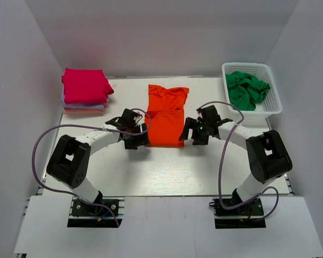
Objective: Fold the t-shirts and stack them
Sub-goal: Fold the folded rectangular tshirt in 1/3 of the way, then grab one side of the 2/3 rectangular tshirt with both arms
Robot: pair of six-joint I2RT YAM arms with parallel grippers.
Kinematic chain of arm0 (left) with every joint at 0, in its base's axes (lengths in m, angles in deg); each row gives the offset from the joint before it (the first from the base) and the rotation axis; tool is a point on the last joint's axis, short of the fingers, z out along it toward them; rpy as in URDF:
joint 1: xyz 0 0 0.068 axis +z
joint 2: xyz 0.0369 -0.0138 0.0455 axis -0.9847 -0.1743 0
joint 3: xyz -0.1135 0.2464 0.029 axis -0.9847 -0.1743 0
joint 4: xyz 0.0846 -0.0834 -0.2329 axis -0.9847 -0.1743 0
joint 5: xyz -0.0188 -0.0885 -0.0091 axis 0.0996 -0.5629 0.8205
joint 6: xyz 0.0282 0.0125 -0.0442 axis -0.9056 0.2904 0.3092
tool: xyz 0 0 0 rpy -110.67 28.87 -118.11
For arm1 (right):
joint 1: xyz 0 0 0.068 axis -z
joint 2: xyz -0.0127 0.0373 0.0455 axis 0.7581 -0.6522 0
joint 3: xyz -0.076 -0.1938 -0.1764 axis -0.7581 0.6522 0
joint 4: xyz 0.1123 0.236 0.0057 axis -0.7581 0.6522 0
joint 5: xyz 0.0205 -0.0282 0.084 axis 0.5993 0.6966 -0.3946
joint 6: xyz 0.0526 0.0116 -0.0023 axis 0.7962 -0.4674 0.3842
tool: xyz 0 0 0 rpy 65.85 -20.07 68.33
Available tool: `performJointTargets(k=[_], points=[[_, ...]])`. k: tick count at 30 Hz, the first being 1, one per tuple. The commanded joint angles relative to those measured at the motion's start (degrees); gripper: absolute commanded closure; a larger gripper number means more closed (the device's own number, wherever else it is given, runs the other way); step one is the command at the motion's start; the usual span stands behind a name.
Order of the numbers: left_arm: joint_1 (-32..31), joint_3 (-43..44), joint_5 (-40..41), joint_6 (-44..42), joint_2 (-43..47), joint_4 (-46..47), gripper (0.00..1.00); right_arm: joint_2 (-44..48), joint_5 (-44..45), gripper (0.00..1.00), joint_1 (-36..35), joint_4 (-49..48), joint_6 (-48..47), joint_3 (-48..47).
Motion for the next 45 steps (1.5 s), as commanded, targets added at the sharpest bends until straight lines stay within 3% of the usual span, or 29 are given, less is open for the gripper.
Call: performJointTargets(k=[1,5,7,9,11,12,15,18,19,21,23,26,30,33,40,45], points=[[-1.4,0.4,-1.7,-0.2,0.2,3.8,0.2,-1.2,-5.8,0.1,-0.1,-2.4,2.5,1.3],[-1.9,-1.7,0.2,0.9,-1.1,7.1,0.29,-3.1,-8.6,0.1,-0.1,-4.8,4.1,2.3],[-1.9,-1.8,2.3,1.9,-2.3,7.6,0.38,-4.6,-8.6,0.1,0.0,-5.5,4.4,2.4],[-1.9,-1.1,3.6,1.9,-4.1,8.2,0.48,-5.5,-8.4,0.15,0.1,-5.7,4.7,2.3],[-1.9,-0.6,4.3,1.9,-5.9,8.2,0.5,-5.9,-8.5,0.18,0.1,-5.9,4.8,2.4],[-1.9,-0.6,4.3,1.9,-6.4,8.2,0.5,-6.0,-8.6,0.27,-0.1,-6.1,4.8,2.6],[-1.9,-0.1,4.3,1.2,-8.3,8.7,0.53,-6.7,-8.5,0.4,0.0,-6.4,4.7,2.7],[-1.9,1.0,4.3,0.7,-9.2,8.7,0.62,-7.1,-8.4,0.48,0.1,-6.1,4.6,2.8],[-1.9,1.0,4.3,0.7,-9.7,8.1,0.76,-7.1,-8.2,0.56,-0.1,-6.0,4.7,2.8],[-1.9,0.5,3.8,0.7,-9.7,8.1,0.86,-7.4,-7.9,0.61,-0.2,-6.5,4.9,2.8],[-1.9,0.4,3.1,0.7,-9.7,8.8,1.0,-7.8,-7.3,0.76,-0.1,-6.9,5.2,2.5],[-1.9,0.4,2.5,0.7,-9.7,8.3,1.0,-8.1,-6.4,1.0,0.0,-6.9,4.8,1.6],[-2.4,1.0,1.4,1.3,-7.6,5.7,1.0,-6.7,-6.5,1.0,0.0,-6.4,4.1,1.4],[-2.4,2.1,0.6,1.8,-3.6,-1.5,1.0,-2.8,-7.0,1.0,-0.4,-3.8,3.2,2.5],[-3.5,3.0,-10.5,0.7,9.6,-15.0,1.0,18.6,-12.2,1.0,-0.4,9.1,2.5,7.2],[-3.5,9.7,-10.3,0.2,16.7,-25.3,1.0,28.6,-11.6,1.0,-0.5,15.4,3.0,5.1]])
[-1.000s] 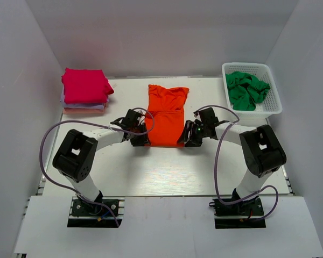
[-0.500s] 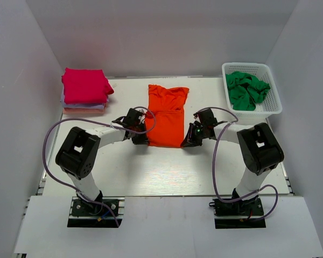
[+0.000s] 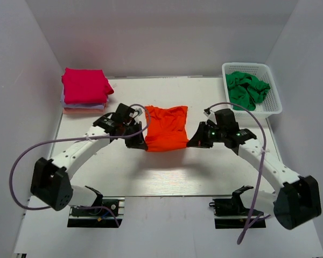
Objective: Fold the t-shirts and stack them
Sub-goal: Grab one side of the 2/3 rectangular tshirt with both arms, then fold the long partially folded tshirt into a neat square
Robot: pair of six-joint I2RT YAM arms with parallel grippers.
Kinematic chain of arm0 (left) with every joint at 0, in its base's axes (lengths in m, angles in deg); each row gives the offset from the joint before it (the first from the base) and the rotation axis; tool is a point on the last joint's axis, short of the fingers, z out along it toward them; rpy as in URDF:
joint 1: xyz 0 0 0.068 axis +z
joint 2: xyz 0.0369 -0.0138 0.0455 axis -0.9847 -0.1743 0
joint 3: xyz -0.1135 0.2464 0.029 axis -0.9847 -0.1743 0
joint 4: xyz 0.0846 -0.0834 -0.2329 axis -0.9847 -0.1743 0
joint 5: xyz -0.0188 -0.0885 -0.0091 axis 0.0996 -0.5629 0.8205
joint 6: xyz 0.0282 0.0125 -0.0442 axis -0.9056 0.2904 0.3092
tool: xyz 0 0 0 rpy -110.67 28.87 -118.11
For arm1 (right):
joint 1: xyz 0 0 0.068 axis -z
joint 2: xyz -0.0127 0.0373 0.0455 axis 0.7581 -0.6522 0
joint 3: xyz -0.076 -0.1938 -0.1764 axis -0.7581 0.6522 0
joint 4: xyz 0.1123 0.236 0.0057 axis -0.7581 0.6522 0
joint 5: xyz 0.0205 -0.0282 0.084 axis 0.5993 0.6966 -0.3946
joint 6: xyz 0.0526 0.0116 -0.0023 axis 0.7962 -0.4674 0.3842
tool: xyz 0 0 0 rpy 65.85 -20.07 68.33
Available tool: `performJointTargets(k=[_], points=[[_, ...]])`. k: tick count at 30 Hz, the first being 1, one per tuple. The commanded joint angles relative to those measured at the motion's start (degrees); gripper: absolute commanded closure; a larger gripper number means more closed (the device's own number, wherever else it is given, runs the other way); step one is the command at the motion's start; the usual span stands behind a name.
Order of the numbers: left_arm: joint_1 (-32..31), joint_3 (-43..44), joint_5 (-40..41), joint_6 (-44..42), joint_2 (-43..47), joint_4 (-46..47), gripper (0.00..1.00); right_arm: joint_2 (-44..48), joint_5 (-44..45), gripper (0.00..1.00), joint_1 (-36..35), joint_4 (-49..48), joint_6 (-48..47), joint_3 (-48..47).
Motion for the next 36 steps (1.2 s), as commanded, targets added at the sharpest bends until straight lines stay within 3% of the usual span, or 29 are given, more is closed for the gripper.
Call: performJointTargets(k=[1,7,11,22,36], points=[[0.2,7.0,-1.2,-1.3,5.2,-10.0,1.0,4.7,-0.2,1.0,0.3,7.3,-0.5,-2.2],[0.2,10.8,-3.1,-1.3,5.8,-6.5,1.0,6.5,2.1,1.0,0.7,7.4,-0.3,-6.1],[1.6,13.0,2.3,-1.3,4.5,-3.0,1.0,5.8,4.9,1.0,1.0,4.3,1.4,-7.4],[2.6,19.4,7.4,-1.3,-6.4,4.8,1.0,-1.4,6.3,1.0,2.8,-4.8,5.3,-10.4],[6.9,28.2,8.6,-3.0,-17.6,8.0,1.0,-14.1,6.4,1.0,7.1,-5.8,1.7,-22.2]])
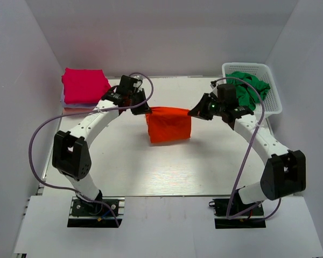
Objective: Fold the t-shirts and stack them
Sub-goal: Fold the long partially folded tshirt into a neat square
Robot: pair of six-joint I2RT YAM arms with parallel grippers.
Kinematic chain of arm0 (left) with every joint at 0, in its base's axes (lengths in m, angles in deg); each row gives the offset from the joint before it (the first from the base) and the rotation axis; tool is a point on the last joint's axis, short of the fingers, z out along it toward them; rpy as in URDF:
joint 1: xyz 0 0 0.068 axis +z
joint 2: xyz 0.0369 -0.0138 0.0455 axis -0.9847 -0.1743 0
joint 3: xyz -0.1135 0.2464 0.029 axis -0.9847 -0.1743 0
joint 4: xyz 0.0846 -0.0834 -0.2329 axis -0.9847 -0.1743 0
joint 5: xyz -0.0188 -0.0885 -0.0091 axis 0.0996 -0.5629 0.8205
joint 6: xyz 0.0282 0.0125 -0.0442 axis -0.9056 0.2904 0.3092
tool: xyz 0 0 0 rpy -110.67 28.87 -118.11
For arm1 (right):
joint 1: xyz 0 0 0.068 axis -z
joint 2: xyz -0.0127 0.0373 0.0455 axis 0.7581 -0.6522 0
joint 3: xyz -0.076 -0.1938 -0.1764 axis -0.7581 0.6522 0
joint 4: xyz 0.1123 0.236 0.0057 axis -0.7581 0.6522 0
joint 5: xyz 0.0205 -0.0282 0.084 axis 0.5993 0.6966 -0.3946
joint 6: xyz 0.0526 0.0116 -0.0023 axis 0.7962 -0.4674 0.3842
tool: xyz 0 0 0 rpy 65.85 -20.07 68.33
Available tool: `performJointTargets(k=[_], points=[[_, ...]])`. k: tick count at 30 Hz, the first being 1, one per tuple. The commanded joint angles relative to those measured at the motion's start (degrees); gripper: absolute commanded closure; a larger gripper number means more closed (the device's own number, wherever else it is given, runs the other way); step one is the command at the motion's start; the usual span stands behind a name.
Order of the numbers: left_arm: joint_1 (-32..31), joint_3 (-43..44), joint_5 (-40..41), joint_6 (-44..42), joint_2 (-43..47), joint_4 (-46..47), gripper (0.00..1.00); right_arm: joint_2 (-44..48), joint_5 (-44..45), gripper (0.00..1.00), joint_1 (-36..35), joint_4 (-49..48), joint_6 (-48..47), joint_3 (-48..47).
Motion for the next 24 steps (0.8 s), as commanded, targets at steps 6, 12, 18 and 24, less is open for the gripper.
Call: performJointTargets(k=[6,12,18,24], points=[[3.4,8.0,0.4,-1.2,-6.6,0.1,1.0,-8.4,-3.0,1.0,3.2,-3.1,-2.4,-7.7],[5.9,9.2,-0.9,-1.2,-10.2,1.7,1.0,-17.7,-6.0,1.0,4.6,-3.8,-4.4,-14.8],[7.0,12.2,-2.2,-1.2,-15.8,4.2,1.0,-25.5,-6.4,1.0,5.3,-4.9,-3.4,-19.4],[8.2,15.2,-1.7,-0.7,-20.1,4.1,1.0,-30.9,-6.4,1.0,5.6,-6.3,-3.1,-24.3]])
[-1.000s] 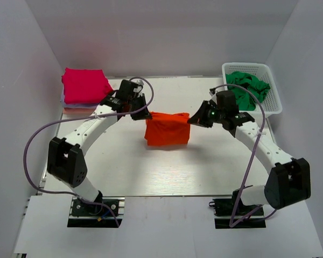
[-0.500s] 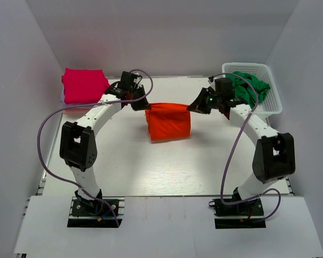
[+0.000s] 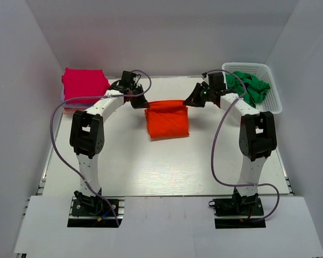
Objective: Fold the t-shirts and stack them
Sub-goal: Fold the long partially folded tshirt into a neat square
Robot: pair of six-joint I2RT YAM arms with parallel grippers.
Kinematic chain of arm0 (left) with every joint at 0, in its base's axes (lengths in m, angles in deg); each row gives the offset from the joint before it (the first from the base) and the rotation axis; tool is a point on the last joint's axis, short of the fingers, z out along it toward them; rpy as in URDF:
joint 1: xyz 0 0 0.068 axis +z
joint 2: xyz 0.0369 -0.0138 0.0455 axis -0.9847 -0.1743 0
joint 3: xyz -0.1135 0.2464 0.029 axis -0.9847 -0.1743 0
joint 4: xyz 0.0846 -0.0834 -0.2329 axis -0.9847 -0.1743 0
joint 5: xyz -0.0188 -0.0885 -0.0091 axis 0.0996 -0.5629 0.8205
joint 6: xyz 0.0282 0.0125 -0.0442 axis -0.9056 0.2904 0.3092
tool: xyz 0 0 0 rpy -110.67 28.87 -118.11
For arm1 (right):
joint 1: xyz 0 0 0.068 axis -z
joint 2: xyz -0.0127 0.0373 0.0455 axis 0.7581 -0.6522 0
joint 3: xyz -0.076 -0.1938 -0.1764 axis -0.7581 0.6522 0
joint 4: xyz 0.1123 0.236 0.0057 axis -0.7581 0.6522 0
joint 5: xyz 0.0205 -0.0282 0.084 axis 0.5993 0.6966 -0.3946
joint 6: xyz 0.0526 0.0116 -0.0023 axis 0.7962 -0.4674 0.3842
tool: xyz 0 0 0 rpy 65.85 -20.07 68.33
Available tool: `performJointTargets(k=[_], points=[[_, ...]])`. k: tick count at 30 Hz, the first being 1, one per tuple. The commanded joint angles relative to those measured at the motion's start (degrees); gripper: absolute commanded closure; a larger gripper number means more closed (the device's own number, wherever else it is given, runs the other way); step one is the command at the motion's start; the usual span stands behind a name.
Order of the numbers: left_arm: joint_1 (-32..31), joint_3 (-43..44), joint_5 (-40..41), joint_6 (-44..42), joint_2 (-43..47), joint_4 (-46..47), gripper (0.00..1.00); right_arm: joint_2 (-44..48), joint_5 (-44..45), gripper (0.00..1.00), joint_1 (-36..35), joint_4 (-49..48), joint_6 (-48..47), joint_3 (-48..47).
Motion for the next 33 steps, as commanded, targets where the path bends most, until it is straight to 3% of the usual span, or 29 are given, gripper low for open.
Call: performJointTargets(k=[1,4,5,6,9,10,11,18,22,33], points=[[1.8,3.1,1.3,-0.5,-0.6,1.2,1.0,-2.8,0.0,1.0,1.2,-2.9,-0.5,-4.8],[2.3,5.2,1.9,0.0,-2.4,1.2,1.0,-5.3,-0.3,1.0,1.4,-4.9,-0.1,-6.7],[2.3,5.7,2.6,0.5,-3.1,1.2,0.95,-6.9,-0.3,0.95,1.4,-5.6,0.8,-7.9],[2.3,7.3,3.5,1.0,-4.5,0.7,0.85,-8.7,-0.7,0.85,1.6,-6.1,0.9,-9.6],[3.5,13.2,4.1,1.0,-7.6,-2.4,0.3,-12.0,-2.9,0.66,1.7,-4.0,1.4,-15.5],[3.5,14.5,4.8,1.0,-7.6,-4.6,0.09,-12.2,-3.6,0.1,1.6,-3.6,1.0,-17.1],[3.5,15.3,4.8,1.0,-7.6,-4.6,0.0,-11.6,-3.4,0.09,1.6,-2.5,0.1,-17.6],[2.0,5.3,1.8,0.0,1.6,1.5,0.0,-3.3,-1.4,0.09,1.3,-2.7,-2.9,-9.9],[1.5,-0.5,-8.1,2.2,3.8,9.2,0.0,-0.9,-4.5,0.09,0.7,-4.9,-2.2,-5.6],[-1.5,0.1,-14.7,5.3,-4.1,14.2,0.0,-4.5,-11.9,0.09,-1.3,-16.1,2.7,1.0]])
